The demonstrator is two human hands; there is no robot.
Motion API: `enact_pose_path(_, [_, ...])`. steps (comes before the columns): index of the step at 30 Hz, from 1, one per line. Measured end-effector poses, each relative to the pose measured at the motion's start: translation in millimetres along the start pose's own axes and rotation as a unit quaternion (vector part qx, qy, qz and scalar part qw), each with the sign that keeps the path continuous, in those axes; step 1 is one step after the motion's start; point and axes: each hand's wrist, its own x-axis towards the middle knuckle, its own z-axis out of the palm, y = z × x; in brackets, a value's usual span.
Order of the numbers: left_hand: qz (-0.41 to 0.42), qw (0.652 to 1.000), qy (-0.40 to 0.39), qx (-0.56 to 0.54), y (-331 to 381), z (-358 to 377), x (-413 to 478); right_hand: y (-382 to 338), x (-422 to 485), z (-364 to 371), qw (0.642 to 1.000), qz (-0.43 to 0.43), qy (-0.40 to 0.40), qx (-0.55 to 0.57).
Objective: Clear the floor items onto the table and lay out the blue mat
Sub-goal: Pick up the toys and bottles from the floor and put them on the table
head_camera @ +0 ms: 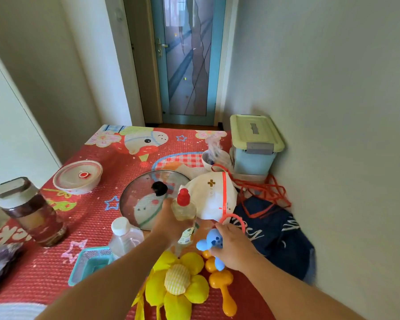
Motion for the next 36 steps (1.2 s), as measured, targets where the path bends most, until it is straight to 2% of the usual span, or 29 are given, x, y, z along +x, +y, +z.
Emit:
enact_pose_path(4, [-0.019, 0.999, 0.021, -0.014, -14.0, 1.5, 5.3, 2.6, 8.2, 15.2, 1.000, 0.007, -0.005, -0.016])
enact_pose_path(12, [-0.013, 1.000, 0.010, 0.015, -22.2, -0.8, 4.5, 1.1, 8.7, 23.2, 1.000, 0.018, -0.010, 0.002])
enact_pose_path(18, [-0.021, 0.999, -0.007, 0.044, -13.2, -7.4, 4.4, -3.5, -0.4, 4.8, 1.000, 0.019, 0.015, 0.016])
enact_pose_path(25, [-0.004, 0.994, -0.054, 0.095, 31.6, -22.7, -5.3, -15.4, -14.6, -41.2, 0.997, 0.026, 0.043, 0.067])
enact_pose_path(30, [0.026, 0.987, -0.097, 0.123, 76.6, -53.3, -21.8, -38.2, -29.8, -87.9, 0.996, 0.015, 0.058, 0.059])
enact_pose_path(33, [0.054, 0.976, -0.132, 0.167, 104.6, -79.4, -32.8, -60.1, -45.4, -118.7, 0.994, 0.008, 0.095, 0.060])
enact_pose_path(36, [0.088, 0.972, -0.127, 0.174, 130.9, -106.8, -42.6, -82.8, -60.6, -147.6, 0.986, -0.016, 0.151, 0.062])
